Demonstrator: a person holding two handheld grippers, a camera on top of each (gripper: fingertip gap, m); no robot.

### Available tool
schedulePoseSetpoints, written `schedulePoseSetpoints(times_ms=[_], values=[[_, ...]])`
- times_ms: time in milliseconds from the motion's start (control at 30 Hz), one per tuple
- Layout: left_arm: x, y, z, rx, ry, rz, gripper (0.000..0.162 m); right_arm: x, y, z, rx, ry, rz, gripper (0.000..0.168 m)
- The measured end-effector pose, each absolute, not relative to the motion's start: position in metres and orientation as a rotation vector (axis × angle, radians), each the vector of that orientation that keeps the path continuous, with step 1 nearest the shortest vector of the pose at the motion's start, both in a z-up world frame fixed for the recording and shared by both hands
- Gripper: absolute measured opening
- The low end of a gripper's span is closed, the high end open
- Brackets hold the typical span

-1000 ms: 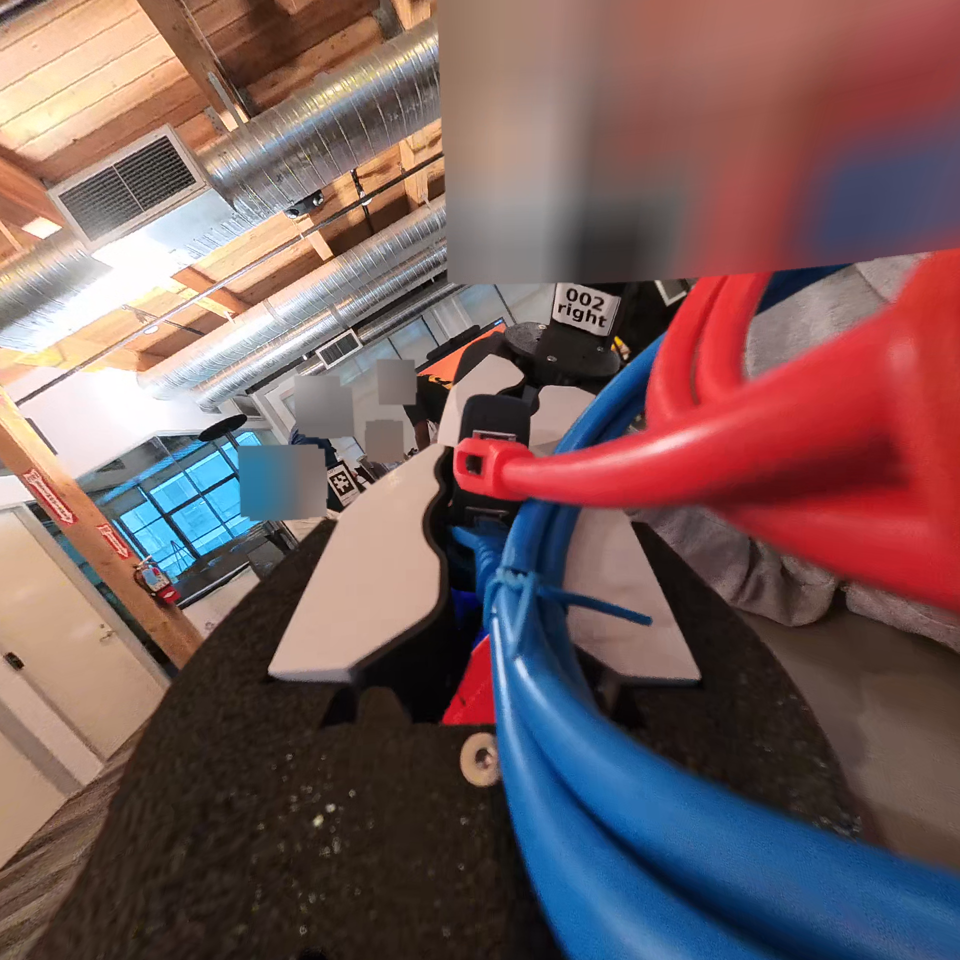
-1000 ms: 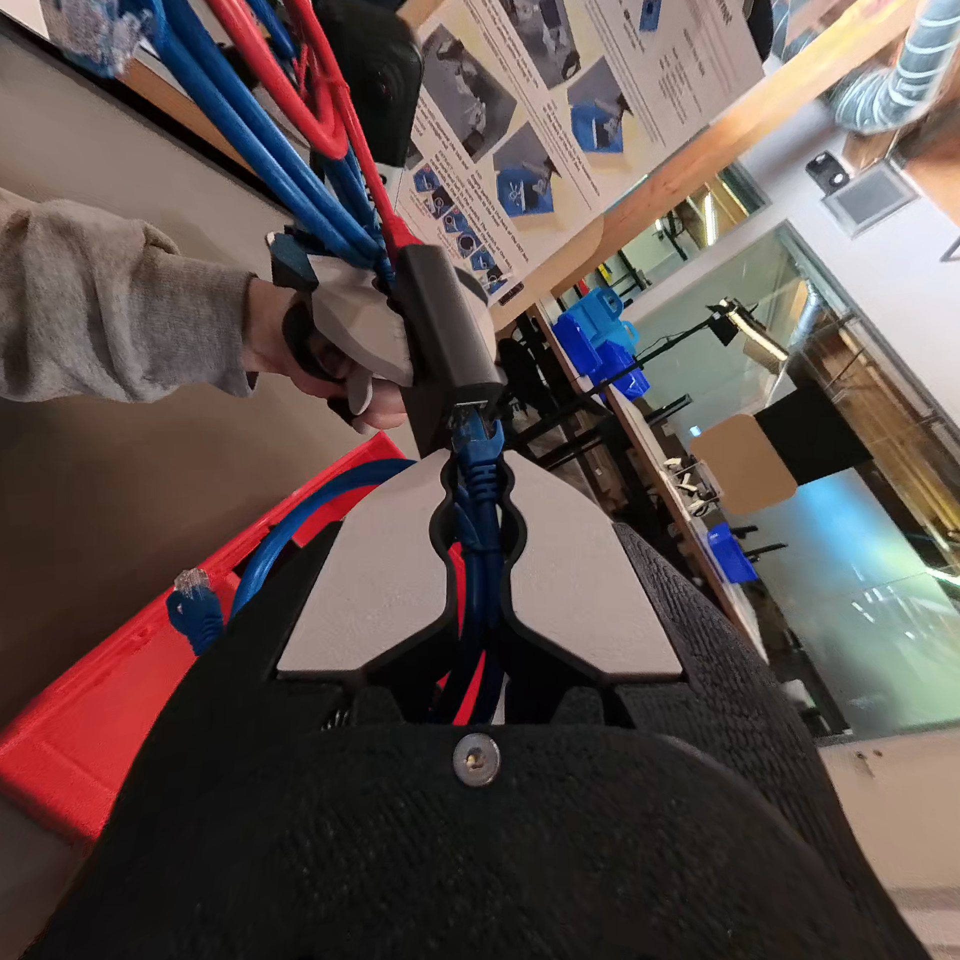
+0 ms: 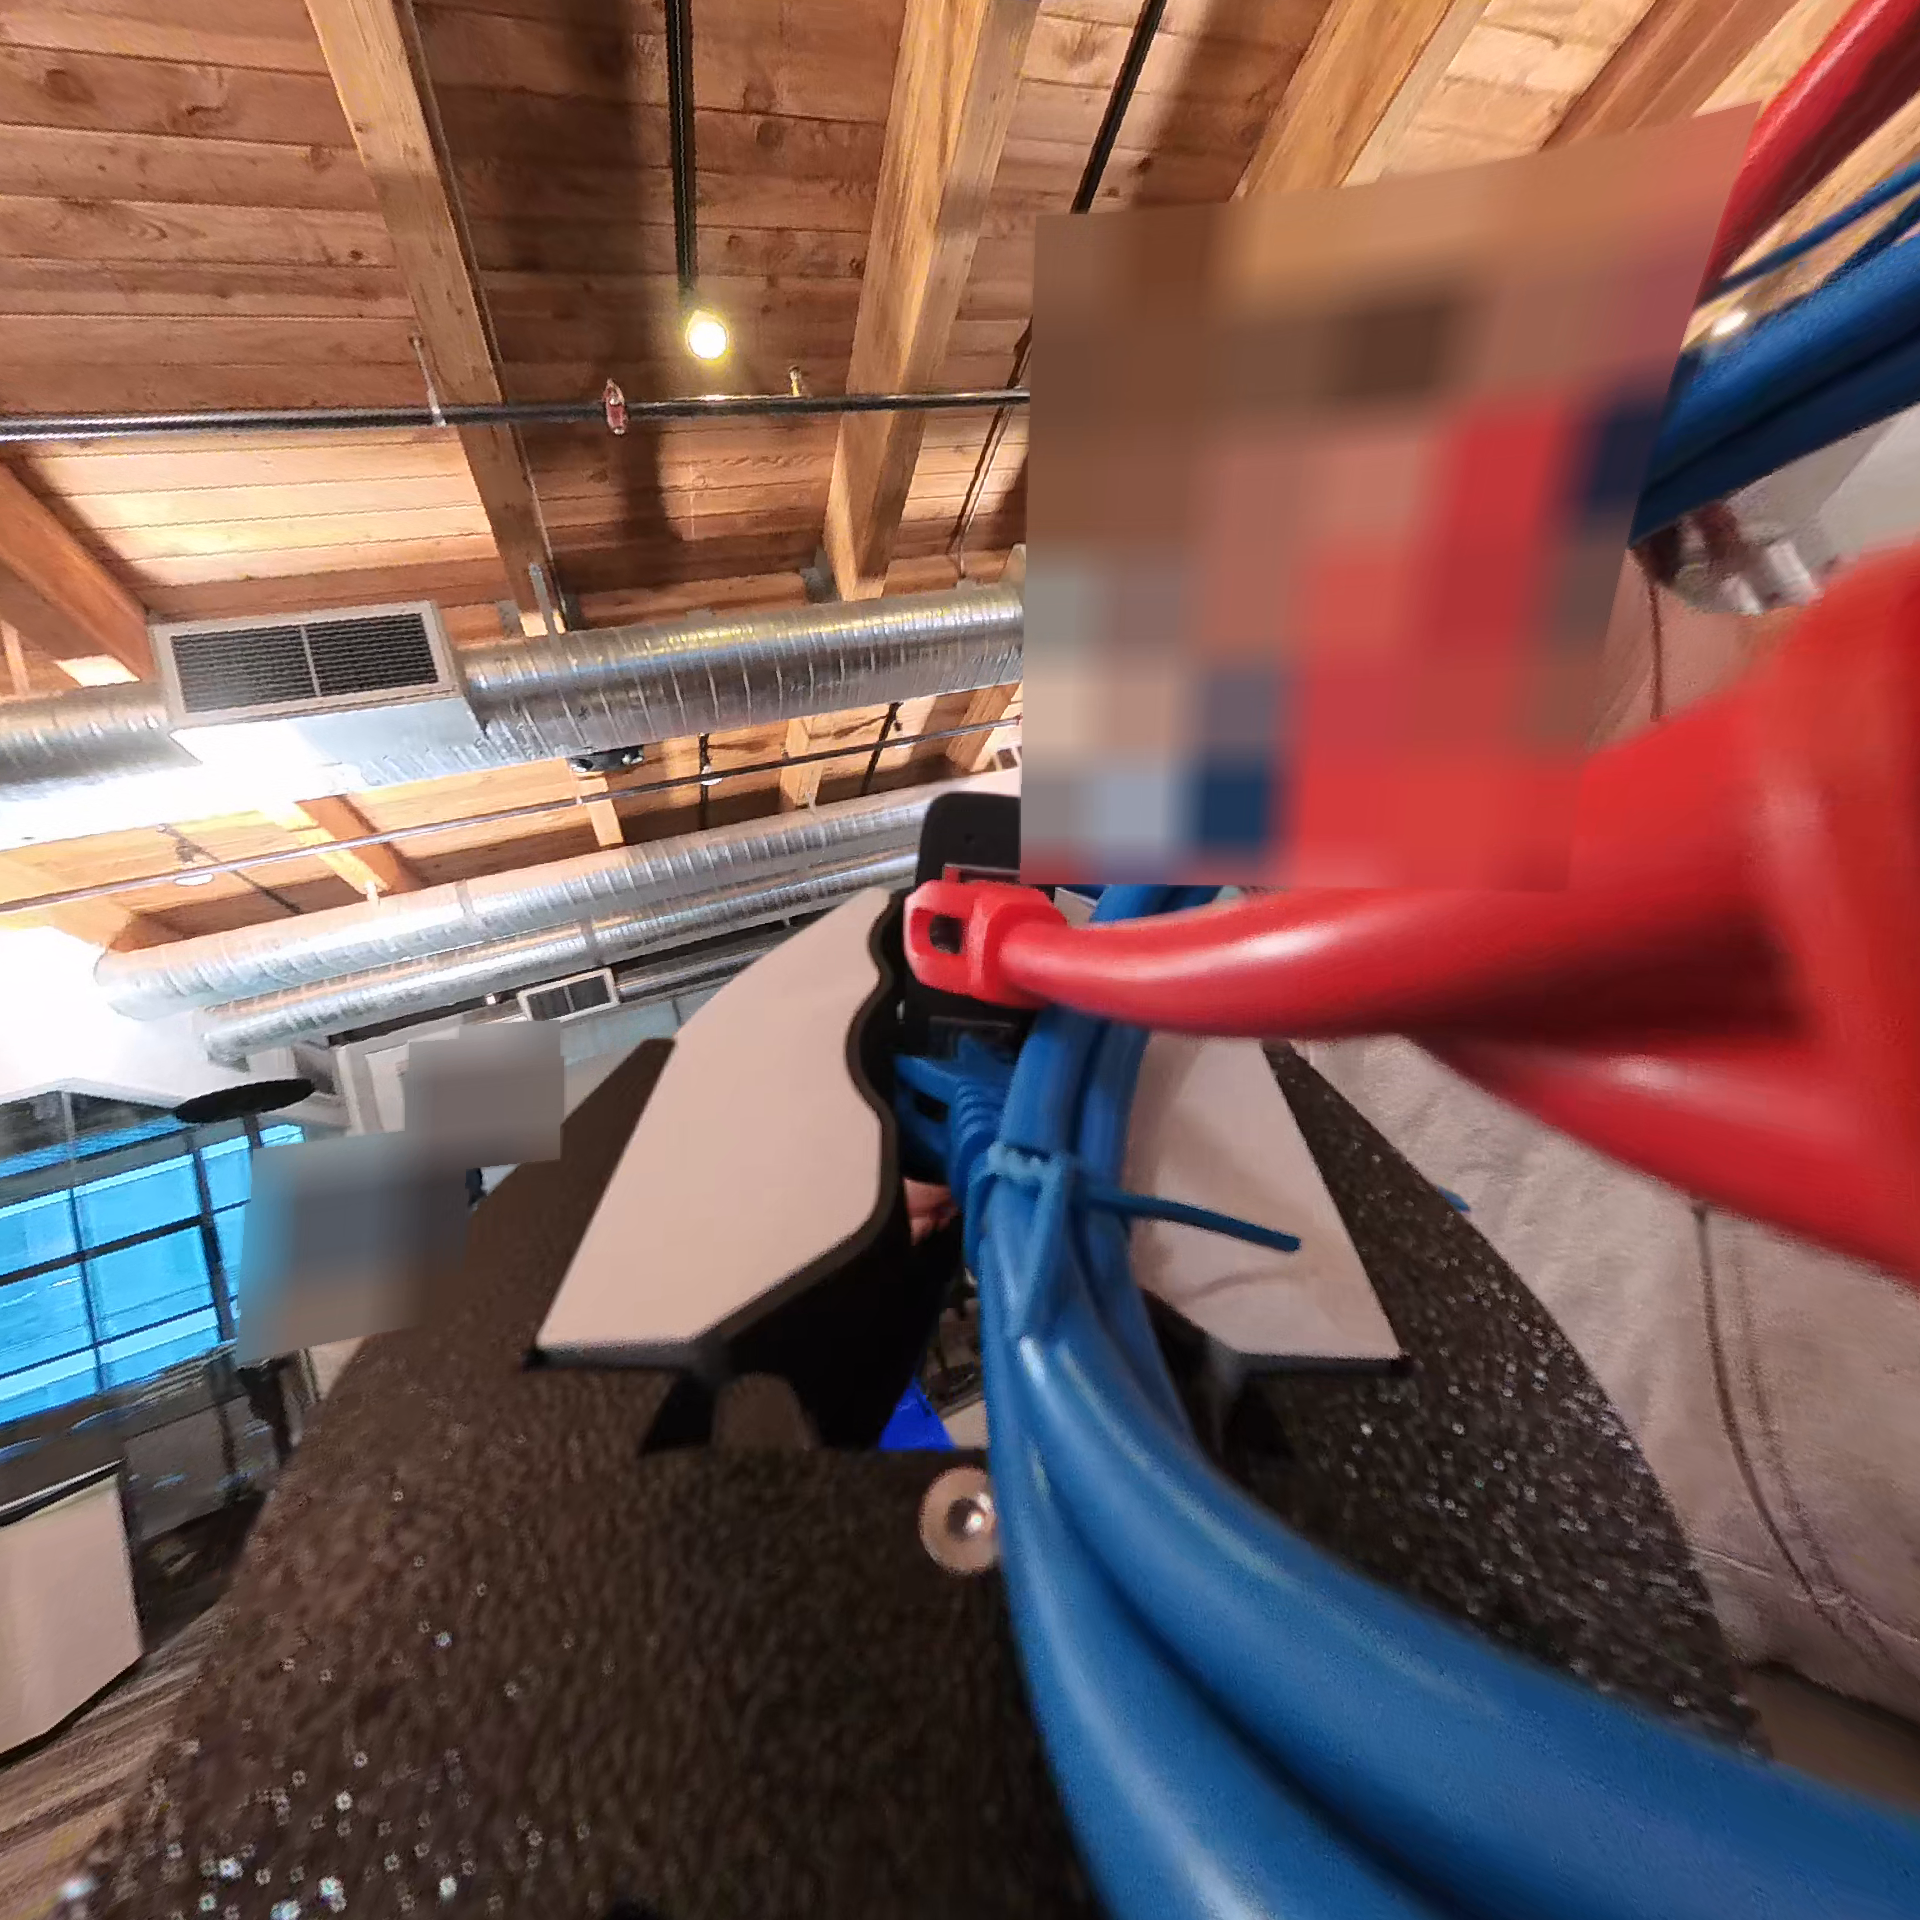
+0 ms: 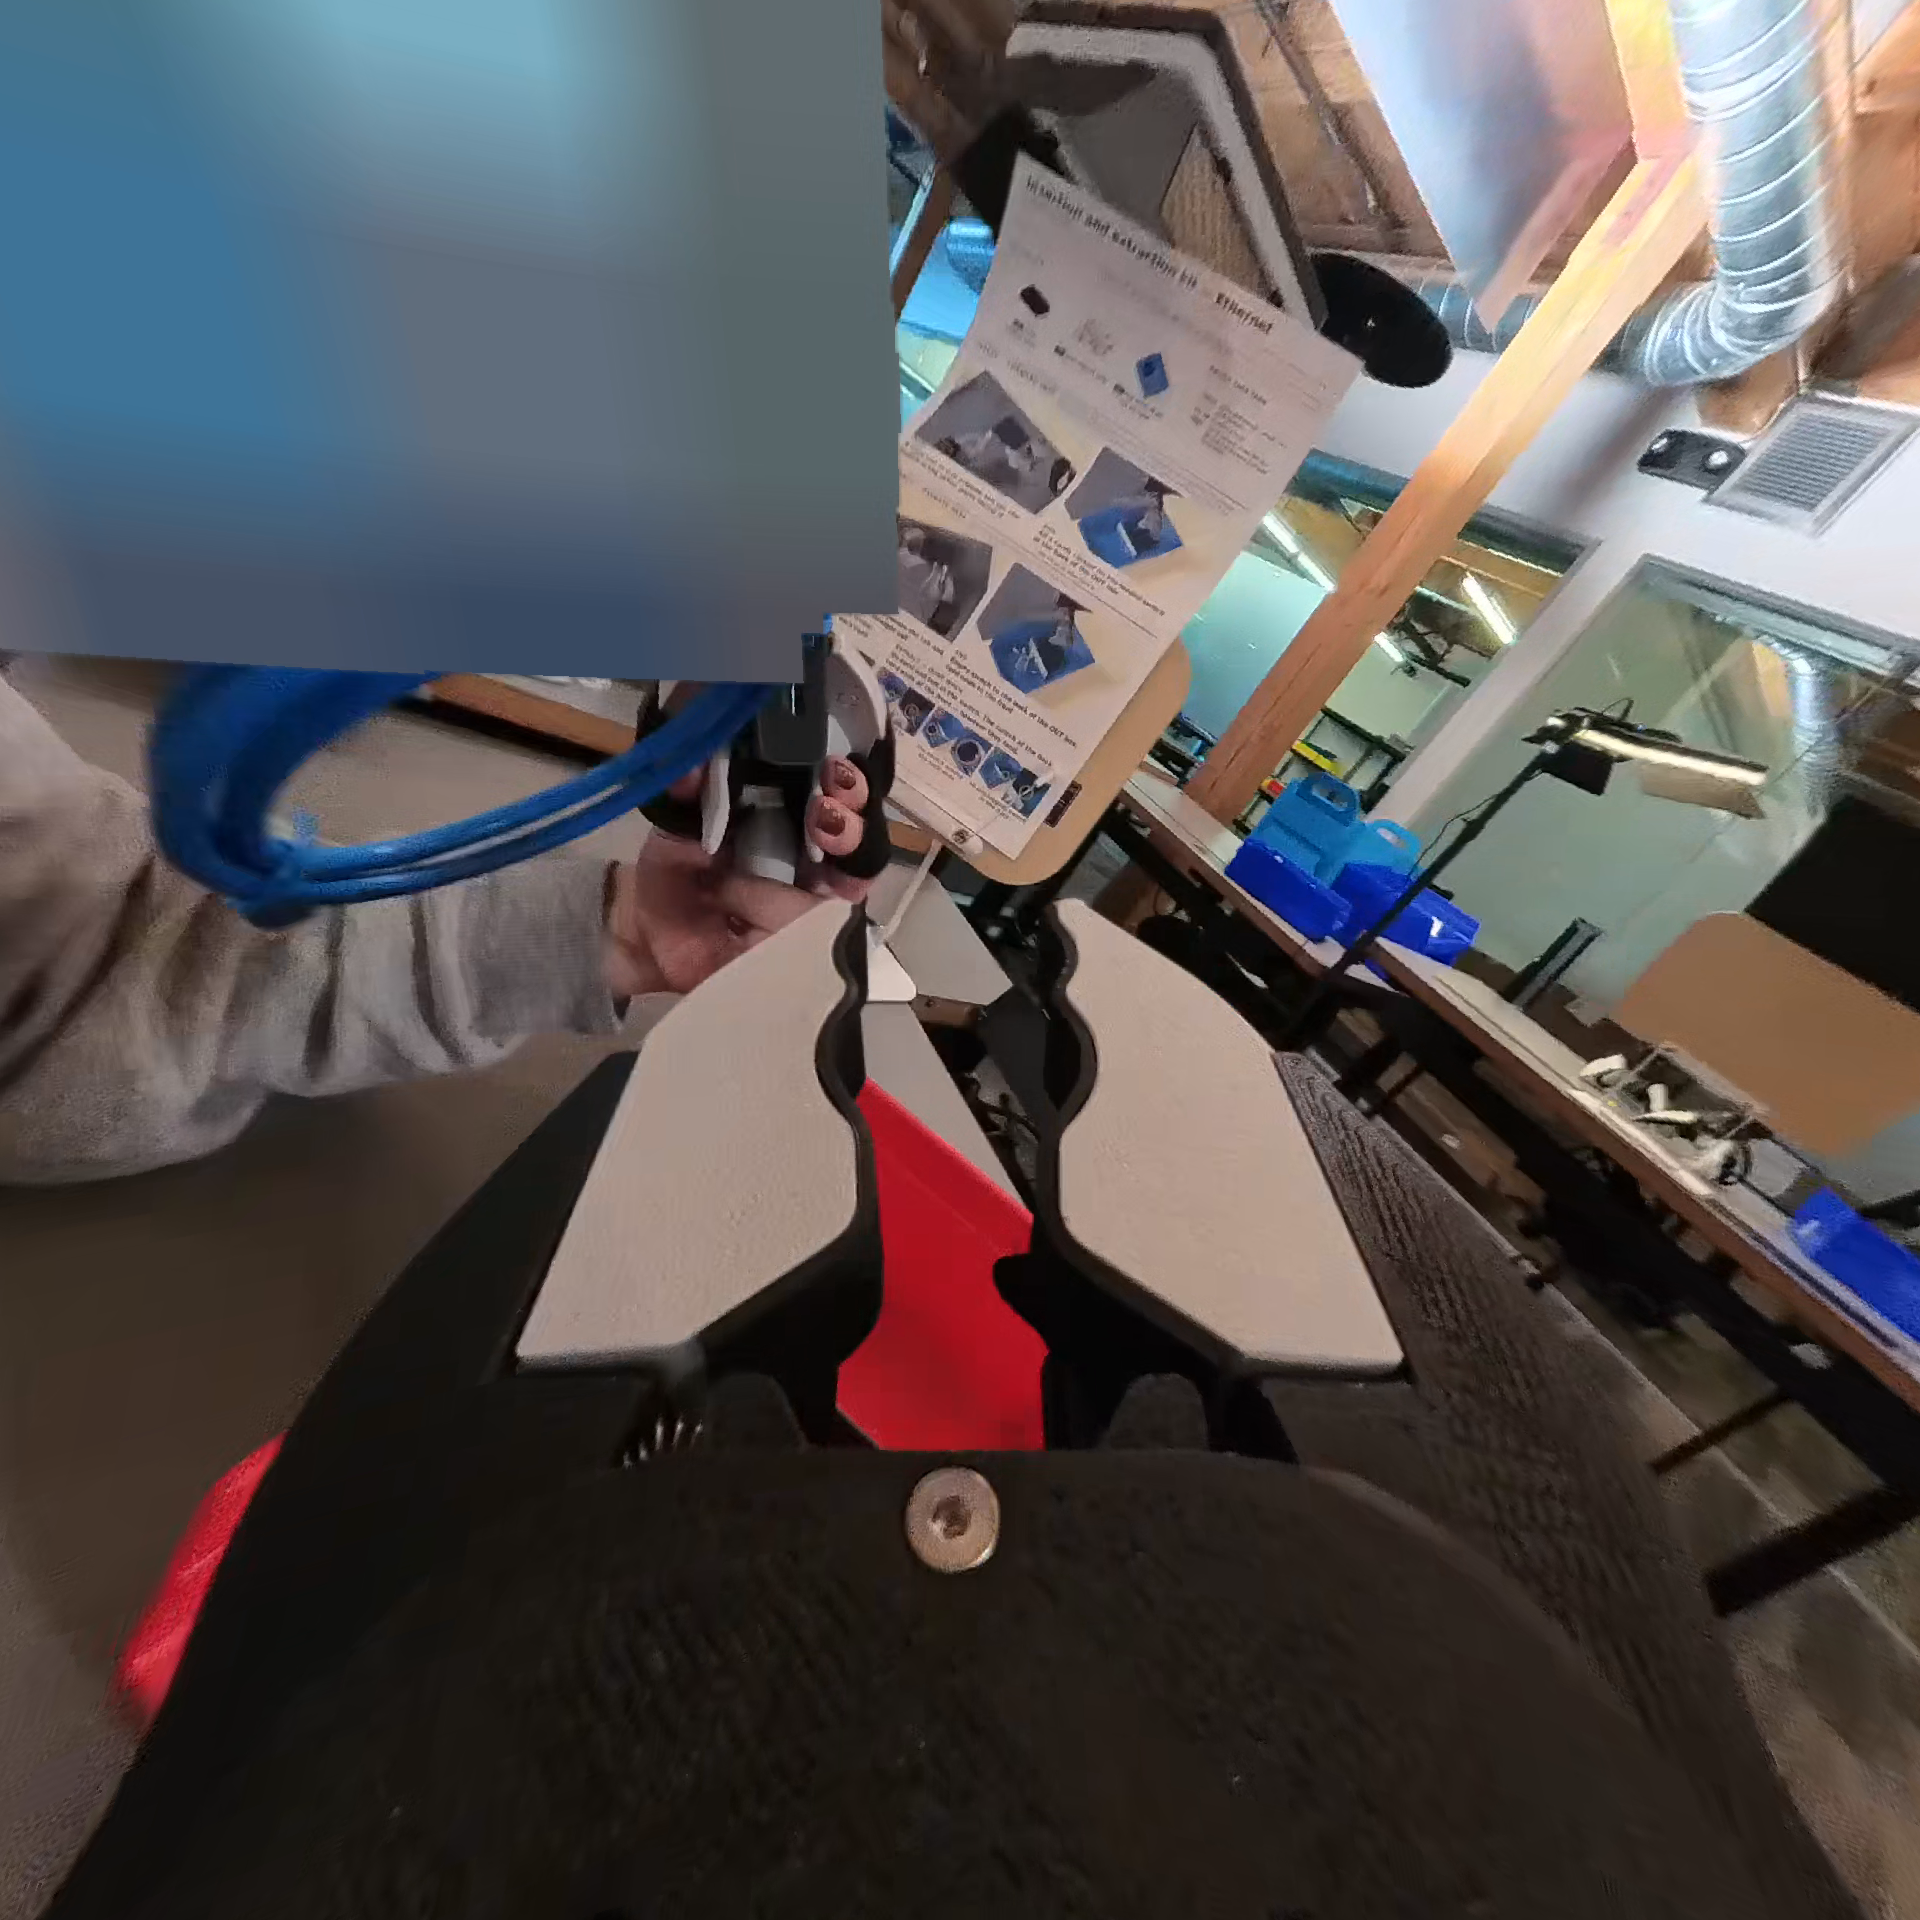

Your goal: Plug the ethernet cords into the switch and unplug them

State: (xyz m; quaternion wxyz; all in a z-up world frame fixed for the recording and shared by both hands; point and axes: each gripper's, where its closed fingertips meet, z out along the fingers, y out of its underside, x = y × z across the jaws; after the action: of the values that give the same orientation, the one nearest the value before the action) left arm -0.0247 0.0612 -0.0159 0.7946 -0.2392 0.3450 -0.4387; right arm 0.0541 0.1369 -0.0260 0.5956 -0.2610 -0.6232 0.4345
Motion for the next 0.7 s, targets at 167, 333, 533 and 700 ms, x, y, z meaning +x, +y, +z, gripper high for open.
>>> schedulePoseSetpoints(times_ms=[167, 333, 533, 700], values=[[-0.010, 0.065, -0.022, -0.529, 0.778, -1.024, 0.021, 0.025, 0.097, -0.030, -0.510, -1.463, 1.114, 0.022], [0.002, 0.073, -0.026, -0.517, 0.754, -1.115, 0.022, 0.021, 0.078, -0.024, -0.457, -1.397, 1.384, 0.022], [0.001, 0.073, -0.027, -0.531, 0.762, -1.117, 0.021, 0.021, 0.074, -0.019, -0.361, -1.317, 1.282, 0.019], [0.004, 0.067, -0.023, -0.505, 0.773, -1.121, 0.021, 0.025, 0.068, -0.017, -0.273, -1.286, 1.211, 0.017]])
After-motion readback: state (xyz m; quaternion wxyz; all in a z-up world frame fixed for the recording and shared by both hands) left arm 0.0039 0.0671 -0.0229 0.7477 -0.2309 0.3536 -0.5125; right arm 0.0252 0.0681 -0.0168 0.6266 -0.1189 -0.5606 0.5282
